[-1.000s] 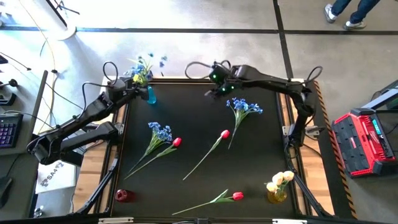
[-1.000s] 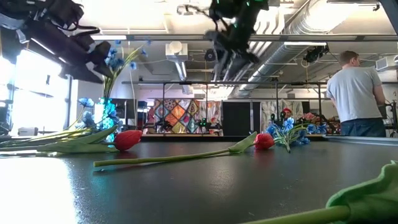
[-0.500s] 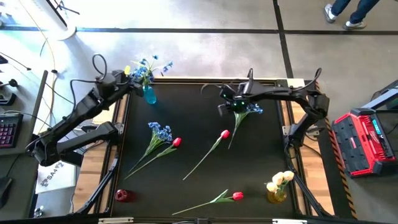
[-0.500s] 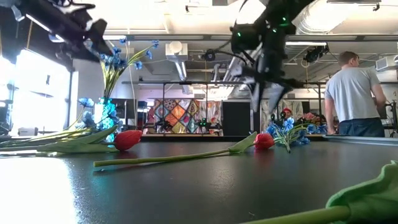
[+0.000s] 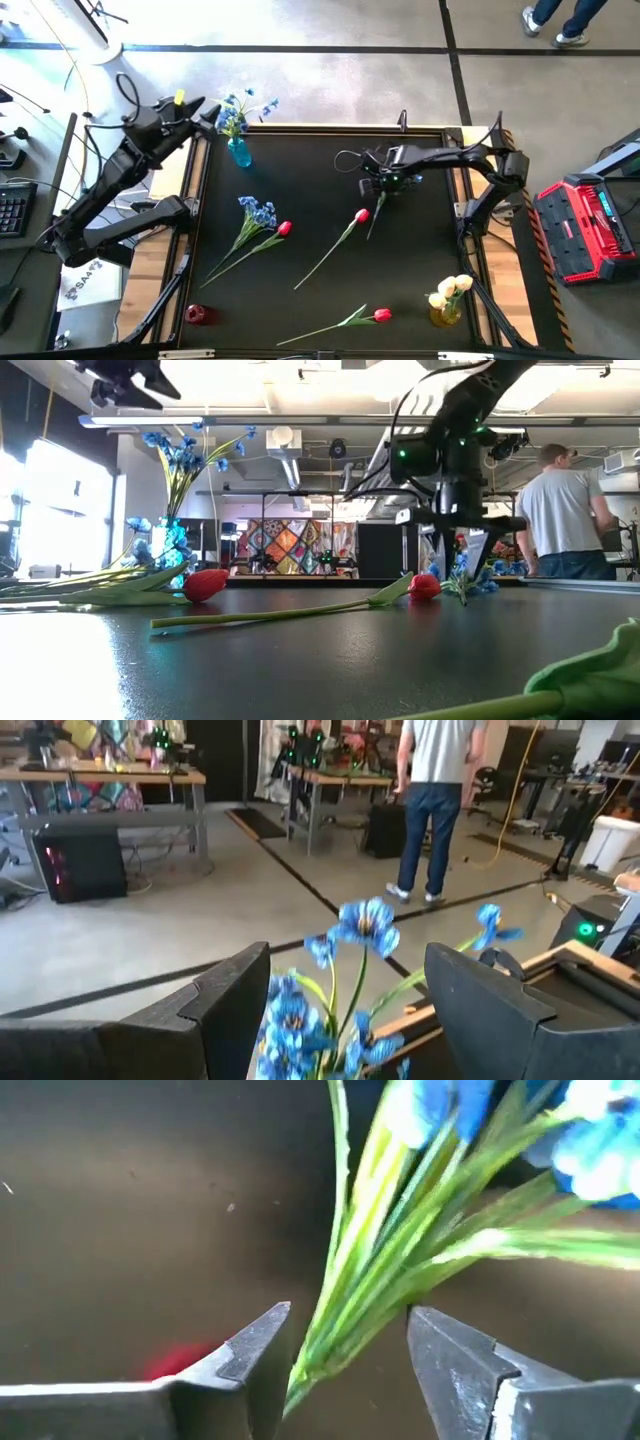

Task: Sort flowers into vase by color
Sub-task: Put the right blue flowers into the blue vase

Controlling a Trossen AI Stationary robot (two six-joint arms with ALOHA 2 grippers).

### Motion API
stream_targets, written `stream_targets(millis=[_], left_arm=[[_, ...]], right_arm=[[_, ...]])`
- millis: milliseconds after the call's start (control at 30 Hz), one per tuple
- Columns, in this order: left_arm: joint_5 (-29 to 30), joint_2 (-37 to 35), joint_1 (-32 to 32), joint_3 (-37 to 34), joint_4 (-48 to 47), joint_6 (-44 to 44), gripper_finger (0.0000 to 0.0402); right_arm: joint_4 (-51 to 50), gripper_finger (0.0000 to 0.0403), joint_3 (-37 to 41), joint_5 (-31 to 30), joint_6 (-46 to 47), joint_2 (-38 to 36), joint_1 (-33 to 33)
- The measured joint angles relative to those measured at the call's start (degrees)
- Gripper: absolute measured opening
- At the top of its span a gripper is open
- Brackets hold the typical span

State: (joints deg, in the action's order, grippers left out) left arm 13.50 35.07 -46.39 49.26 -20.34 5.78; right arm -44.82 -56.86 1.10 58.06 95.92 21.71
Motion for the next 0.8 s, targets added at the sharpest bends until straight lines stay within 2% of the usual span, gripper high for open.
stream_targets(millis=[100,200,400,500,667,800], left_arm=[[-1.47,0.02,0.08,1.44,0.02,-0.40,0.0255],[-3.18,0.00,0.93,2.28,-0.02,-0.44,0.0255],[-3.58,0.80,4.79,3.43,0.04,-0.16,0.0255],[-6.36,1.77,7.10,3.99,0.04,2.92,0.0255],[-11.68,2.91,10.90,4.63,-0.05,6.58,0.0249],[-13.26,3.63,14.62,4.69,0.16,8.81,0.0236]], right_arm=[[4.84,0.0180,2.72,-0.04,0.78,0.34,0.31],[9.00,0.0159,4.95,-0.07,1.14,0.26,0.85],[10.22,0.0058,4.04,-0.40,-1.44,0.26,1.44],[11.44,0.0011,2.06,-0.38,-6.04,-0.73,1.44],[14.30,0.0019,-3.34,-0.34,-13.02,-3.31,0.99],[21.88,0.0005,-7.39,0.77,-19.25,-6.73,0.38]])
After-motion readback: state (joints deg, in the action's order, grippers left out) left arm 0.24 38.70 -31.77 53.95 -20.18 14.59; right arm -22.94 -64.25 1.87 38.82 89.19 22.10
